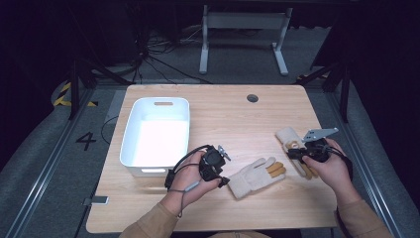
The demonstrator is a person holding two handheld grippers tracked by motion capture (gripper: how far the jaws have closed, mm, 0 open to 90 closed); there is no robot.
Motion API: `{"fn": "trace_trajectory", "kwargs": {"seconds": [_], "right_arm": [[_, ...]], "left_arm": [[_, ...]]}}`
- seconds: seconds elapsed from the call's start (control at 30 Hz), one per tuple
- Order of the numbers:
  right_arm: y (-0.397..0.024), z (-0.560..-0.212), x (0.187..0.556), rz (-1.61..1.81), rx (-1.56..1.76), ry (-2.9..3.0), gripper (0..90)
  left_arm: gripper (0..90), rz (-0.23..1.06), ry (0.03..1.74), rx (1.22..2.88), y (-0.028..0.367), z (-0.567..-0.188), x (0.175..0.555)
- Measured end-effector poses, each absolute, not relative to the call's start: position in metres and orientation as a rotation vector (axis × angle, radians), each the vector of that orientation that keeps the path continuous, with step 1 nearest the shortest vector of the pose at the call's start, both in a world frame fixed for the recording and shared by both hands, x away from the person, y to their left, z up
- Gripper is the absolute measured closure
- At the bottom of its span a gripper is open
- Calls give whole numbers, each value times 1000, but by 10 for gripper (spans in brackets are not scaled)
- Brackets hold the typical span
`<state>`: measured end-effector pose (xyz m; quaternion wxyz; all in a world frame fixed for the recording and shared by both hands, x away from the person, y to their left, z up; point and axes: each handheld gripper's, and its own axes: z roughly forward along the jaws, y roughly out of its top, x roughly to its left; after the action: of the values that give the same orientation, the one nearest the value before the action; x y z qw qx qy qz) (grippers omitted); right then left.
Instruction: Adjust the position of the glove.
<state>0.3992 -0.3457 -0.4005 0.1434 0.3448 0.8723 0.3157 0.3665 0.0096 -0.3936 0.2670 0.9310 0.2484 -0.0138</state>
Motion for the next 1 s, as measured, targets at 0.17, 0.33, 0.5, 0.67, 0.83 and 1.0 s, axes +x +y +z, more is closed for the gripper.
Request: {"fn": "trace_trajectory", "kwargs": {"seconds": [0.17, 0.33, 0.5, 0.67, 0.83, 1.0], "right_arm": [[-345, -400, 399, 922, 995, 2509, 794], [-342, -401, 399, 970, 993, 2518, 761], [-337, -408, 402, 1115, 967, 2562, 699], [-329, -419, 405, 1037, 956, 2569, 671], [-323, -426, 405, 1016, 954, 2571, 660], [-319, -433, 407, 959, 971, 2552, 633]], "left_arm": [[553, -35, 654, 2507, 9, -391, 364], [554, -44, 613, 2492, 7, -388, 361], [564, -84, 544, 2496, 0, -389, 356], [577, -130, 527, 2495, -5, -395, 356], [563, -139, 511, 2469, -7, -402, 356], [568, -152, 517, 2479, -10, -407, 356]]}}
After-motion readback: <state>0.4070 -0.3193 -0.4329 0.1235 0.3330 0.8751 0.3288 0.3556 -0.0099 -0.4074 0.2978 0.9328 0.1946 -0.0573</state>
